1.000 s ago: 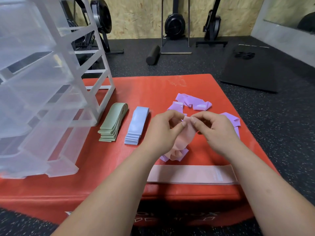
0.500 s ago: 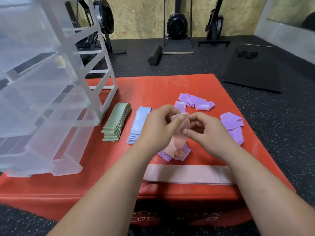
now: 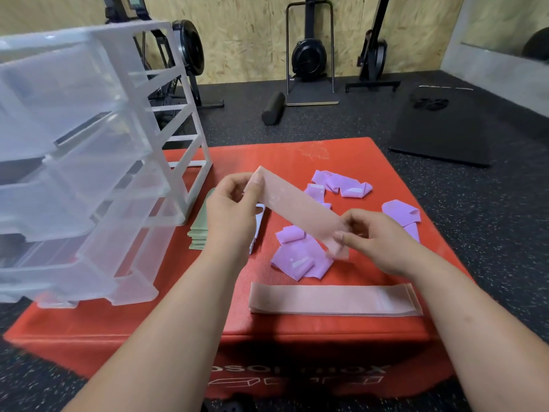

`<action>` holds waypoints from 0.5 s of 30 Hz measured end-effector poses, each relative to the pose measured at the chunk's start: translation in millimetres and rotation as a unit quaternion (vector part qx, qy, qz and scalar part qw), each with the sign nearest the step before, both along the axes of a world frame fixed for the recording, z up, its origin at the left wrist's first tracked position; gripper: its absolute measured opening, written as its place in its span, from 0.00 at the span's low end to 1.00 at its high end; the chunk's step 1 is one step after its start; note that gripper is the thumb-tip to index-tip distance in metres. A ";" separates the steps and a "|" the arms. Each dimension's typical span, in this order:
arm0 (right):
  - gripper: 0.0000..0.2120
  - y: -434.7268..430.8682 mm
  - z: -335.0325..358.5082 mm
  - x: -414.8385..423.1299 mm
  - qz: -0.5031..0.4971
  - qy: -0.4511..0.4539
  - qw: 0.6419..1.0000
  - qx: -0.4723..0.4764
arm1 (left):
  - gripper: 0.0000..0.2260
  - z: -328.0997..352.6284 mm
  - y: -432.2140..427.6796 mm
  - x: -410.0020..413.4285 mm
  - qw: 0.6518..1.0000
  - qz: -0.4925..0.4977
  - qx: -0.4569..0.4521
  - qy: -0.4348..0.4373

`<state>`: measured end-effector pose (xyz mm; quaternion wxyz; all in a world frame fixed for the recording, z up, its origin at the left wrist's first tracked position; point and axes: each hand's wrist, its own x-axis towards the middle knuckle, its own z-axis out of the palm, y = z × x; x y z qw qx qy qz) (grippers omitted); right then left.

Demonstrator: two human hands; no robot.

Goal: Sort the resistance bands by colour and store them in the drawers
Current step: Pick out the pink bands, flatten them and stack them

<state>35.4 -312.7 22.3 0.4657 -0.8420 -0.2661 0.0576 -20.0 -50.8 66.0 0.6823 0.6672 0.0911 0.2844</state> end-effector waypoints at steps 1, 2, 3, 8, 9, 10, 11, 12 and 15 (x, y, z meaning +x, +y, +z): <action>0.04 -3.0 3.3 -2.1 0.006 0.008 1.000 0.010 | 0.10 -1.5 4.1 -2.3 1.000 0.003 -0.007 0.004; 0.04 -5.9 7.4 -4.8 0.013 0.020 1.000 0.016 | 0.11 -3.7 9.1 -4.7 1.000 0.004 -0.017 0.008; 0.06 -9.4 11.0 -7.8 0.022 0.034 0.999 0.018 | 0.12 -5.9 14.2 -7.5 1.000 0.003 -0.029 0.011; 0.11 -31.8 17.4 -22.8 0.033 0.074 0.995 -0.057 | 0.12 -18.6 34.5 -22.1 0.998 0.017 -0.041 0.047; 0.11 -36.9 17.4 -25.2 0.026 0.077 0.995 -0.061 | 0.11 -21.2 36.9 -25.1 0.997 0.023 -0.034 0.060; 0.10 -41.5 17.6 -27.6 0.018 0.075 0.995 -0.063 | 0.10 -24.2 38.9 -27.9 0.997 0.025 -0.026 0.075; 0.09 -45.6 18.9 -30.7 0.006 0.072 0.995 -0.066 | 0.09 -26.8 40.4 -31.1 0.996 0.021 -0.021 0.089; 0.07 -49.6 20.4 -33.9 -0.007 0.067 0.996 -0.066 | 0.08 -29.5 41.3 -34.2 0.994 0.013 -0.023 0.102; 0.03 -61.3 24.3 -44.7 -0.059 0.055 0.995 -0.054 | 0.06 -34.4 41.9 -44.5 0.989 -0.015 -0.017 0.146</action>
